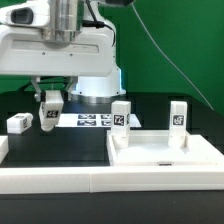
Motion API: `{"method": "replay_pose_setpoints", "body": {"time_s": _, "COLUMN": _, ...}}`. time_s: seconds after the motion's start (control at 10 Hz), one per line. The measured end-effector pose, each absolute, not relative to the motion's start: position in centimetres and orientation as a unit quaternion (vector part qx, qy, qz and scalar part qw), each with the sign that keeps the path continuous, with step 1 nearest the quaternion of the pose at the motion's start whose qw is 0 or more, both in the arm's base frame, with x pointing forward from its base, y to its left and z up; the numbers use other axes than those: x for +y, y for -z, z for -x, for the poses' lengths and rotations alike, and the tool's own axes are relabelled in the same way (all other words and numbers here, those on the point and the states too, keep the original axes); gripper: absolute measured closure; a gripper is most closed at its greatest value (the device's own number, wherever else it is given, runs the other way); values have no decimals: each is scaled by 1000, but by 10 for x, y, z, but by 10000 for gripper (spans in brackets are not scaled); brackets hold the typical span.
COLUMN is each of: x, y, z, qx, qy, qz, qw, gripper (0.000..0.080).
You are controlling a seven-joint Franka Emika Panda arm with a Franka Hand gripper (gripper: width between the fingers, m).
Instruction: Assemble square table
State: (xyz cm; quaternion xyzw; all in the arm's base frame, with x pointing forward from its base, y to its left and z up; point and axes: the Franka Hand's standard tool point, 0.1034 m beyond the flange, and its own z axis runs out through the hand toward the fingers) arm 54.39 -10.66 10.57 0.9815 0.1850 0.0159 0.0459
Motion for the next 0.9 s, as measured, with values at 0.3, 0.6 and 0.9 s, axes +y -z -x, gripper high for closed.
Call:
{"method": "replay_pose_setpoints", "body": {"time_s": 0.3, "x": -123, "y": -108, "z": -549, "qx": 214, "qy": -93, "qz": -969, "qw": 76, "gripper": 509}}
{"method": "replay_pose_setpoints", "body": {"time_s": 0.6, "x": -103, "y": -109, "z": -554, "qx": 190, "qy": -96, "qz": -975, "qw": 64, "gripper": 509}}
{"method": "replay_pose_setpoints", "body": {"time_s": 0.9, "x": -62, "y": -127, "z": -580, "qx": 187, "qy": -103, "qz": -976, "qw": 42, "gripper": 509}}
